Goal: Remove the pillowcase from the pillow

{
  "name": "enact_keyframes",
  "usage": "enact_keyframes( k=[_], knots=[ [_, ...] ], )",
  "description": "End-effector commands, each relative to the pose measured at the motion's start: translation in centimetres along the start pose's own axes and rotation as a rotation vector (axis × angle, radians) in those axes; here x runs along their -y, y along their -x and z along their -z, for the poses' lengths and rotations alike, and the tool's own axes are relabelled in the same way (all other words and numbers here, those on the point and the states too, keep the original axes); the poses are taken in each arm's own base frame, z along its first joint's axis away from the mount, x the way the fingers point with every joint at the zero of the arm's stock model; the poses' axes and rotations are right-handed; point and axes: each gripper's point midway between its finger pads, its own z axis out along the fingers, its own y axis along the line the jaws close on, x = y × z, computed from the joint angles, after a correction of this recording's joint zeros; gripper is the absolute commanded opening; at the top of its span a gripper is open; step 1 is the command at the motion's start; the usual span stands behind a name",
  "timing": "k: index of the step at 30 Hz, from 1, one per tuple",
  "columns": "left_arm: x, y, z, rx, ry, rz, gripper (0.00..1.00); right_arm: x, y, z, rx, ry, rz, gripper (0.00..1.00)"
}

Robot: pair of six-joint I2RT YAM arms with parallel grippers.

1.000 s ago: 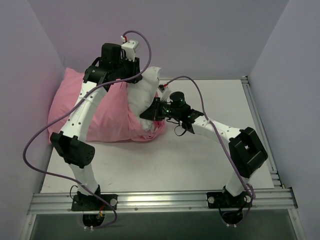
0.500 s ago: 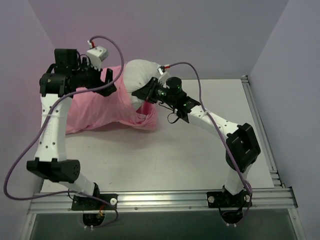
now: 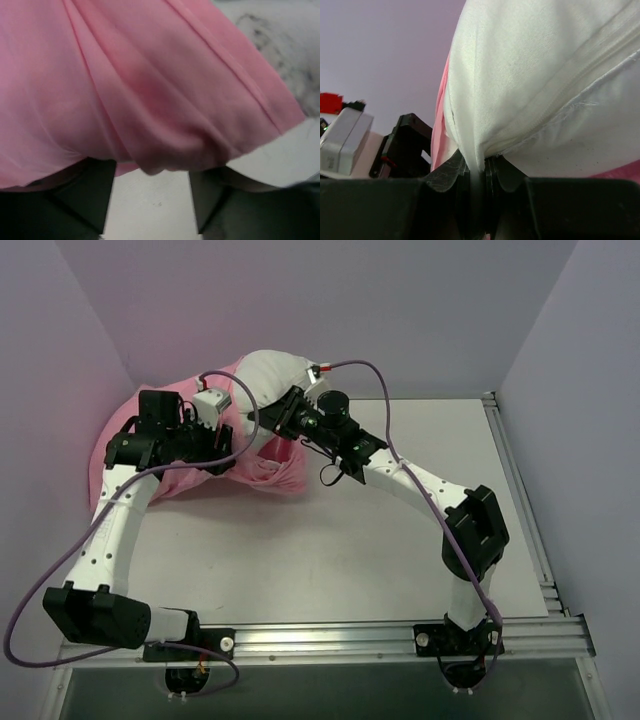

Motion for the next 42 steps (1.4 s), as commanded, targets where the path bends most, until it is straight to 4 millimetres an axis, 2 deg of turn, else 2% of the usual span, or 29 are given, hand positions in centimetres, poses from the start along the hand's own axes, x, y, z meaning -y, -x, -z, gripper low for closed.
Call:
enact_keyframes(
  k=[1,2,3,4,7,8,9,11,12,13,14,16,17,19,20,22,24,26,27,28,29,30,31,32,33,34,36,38,42],
  knots=[
    [-1.3,2.0,-2.0,0.071,0.048,0.015,0.58,-7.2,3.0,0.6,0.1,0.182,0.027,0.0],
    [-1.4,1.9,-2.2,0.064,0.047,0.014,0.44,-7.0,3.0,0.5,0.097,0.177,0.026,0.0],
    [-1.6,1.6,-2.3,0.051,0.051,0.014,0.12,-7.0,3.0,0.7,0.096,0.175,0.026,0.0],
    [-1.9,1.3,-2.2,0.044,0.062,0.016,0.02,-6.5,3.4,0.7,0.098,0.163,0.027,0.0],
    [-3.0,0.1,-1.5,0.03,0.095,0.012,0.02,-5.1,4.2,1.6,0.095,0.138,0.023,0.0],
    [-3.5,-0.4,-1.2,0.02,0.112,-0.002,0.02,-4.4,5.2,2.1,0.105,0.131,0.024,0.0],
    [-4.4,-1.2,-0.8,0.01,0.137,0.008,0.02,-4.5,5.9,2.9,0.114,0.132,0.029,0.0],
    [-5.8,-2.2,-0.2,-0.003,0.165,0.006,0.02,-2.1,6.2,3.9,0.107,0.074,0.054,0.0],
    [-7.7,-3.0,0.6,-0.008,0.203,0.04,0.02,-2.1,6.3,4.8,0.097,0.066,0.072,0.0],
    [-8.3,-3.7,0.8,-0.021,0.206,0.044,0.02,0.0,5.3,5.2,0.061,0.008,0.07,0.0],
    [-8.9,-4.3,0.7,-0.032,0.207,0.054,0.02,1.3,5.3,5.8,0.055,-0.016,0.077,0.0],
    [-10.0,-5.3,1.1,-0.051,0.209,0.072,0.03,2.5,4.4,7.2,0.019,-0.03,0.07,0.0],
    [-10.4,-5.7,0.9,-0.061,0.209,0.082,0.03,4.8,3.0,7.8,-0.013,-0.068,0.05,0.0],
    [-10.8,-6.1,0.8,-0.064,0.198,0.088,0.04,5.8,2.3,8.9,-0.035,-0.081,0.048,0.0],
    [-10.8,-6.3,0.6,-0.07,0.184,0.093,0.07,7.2,1.4,9.4,-0.054,-0.109,0.04,0.0],
    [-9.9,-6.5,0.3,-0.067,0.124,0.086,0.09,7.7,1.1,9.9,-0.061,-0.123,0.046,0.0],
    [-9.9,-6.3,-0.1,-0.042,0.113,0.057,0.05,8.2,0.5,10.1,-0.079,-0.128,0.044,0.0],
    [-12.9,-7.8,-0.5,-0.078,0.24,0.057,0.02,9.1,0.1,10.8,-0.111,-0.164,0.048,0.0],
    [-14.2,-9.4,-1.0,-0.117,0.277,0.07,0.02,9.3,0.2,11.6,-0.109,-0.178,0.057,0.0],
    [-15.6,-10.2,-1.0,-0.142,0.309,0.069,0.02,10.5,1.0,12.8,-0.097,-0.22,0.056,0.0],
    [-17.7,-12.4,-1.2,-0.198,0.338,0.127,0.02,11.0,1.5,13.8,-0.091,-0.231,0.049,0.0],
    [-19.0,-13.0,-0.8,-0.215,0.356,0.154,0.02,10.6,2.4,15.2,-0.064,-0.229,0.05,0.0],
    [-20.2,-13.7,-0.5,-0.225,0.374,0.184,0.02,12.7,2.0,16.8,-0.072,-0.28,0.018,0.0],
    [-21.4,-14.7,-0.6,-0.24,0.383,0.215,0.02,14.1,3.5,18.6,-0.041,-0.311,0.009,0.0],
    [-23.0,-15.7,0.5,-0.239,0.418,0.257,0.02,14.1,4.0,20.0,-0.025,-0.321,0.016,0.0],
    [-24.0,-15.5,1.0,-0.226,0.435,0.253,0.02,15.9,3.1,21.4,-0.045,-0.376,-0.008,0.0],
    [-24.6,-15.9,1.2,-0.218,0.429,0.264,0.02,17.1,2.5,22.9,-0.059,-0.414,0.02,0.0],
    [-23.7,-16.0,1.0,-0.213,0.39,0.258,0.03,19.1,0.0,23.9,-0.121,-0.465,-0.006,0.0],
    [-19.3,-16.0,-0.8,-0.184,0.214,0.239,0.09,21.9,-3.1,25.0,-0.204,-0.515,-0.002,0.0]
  ],
)
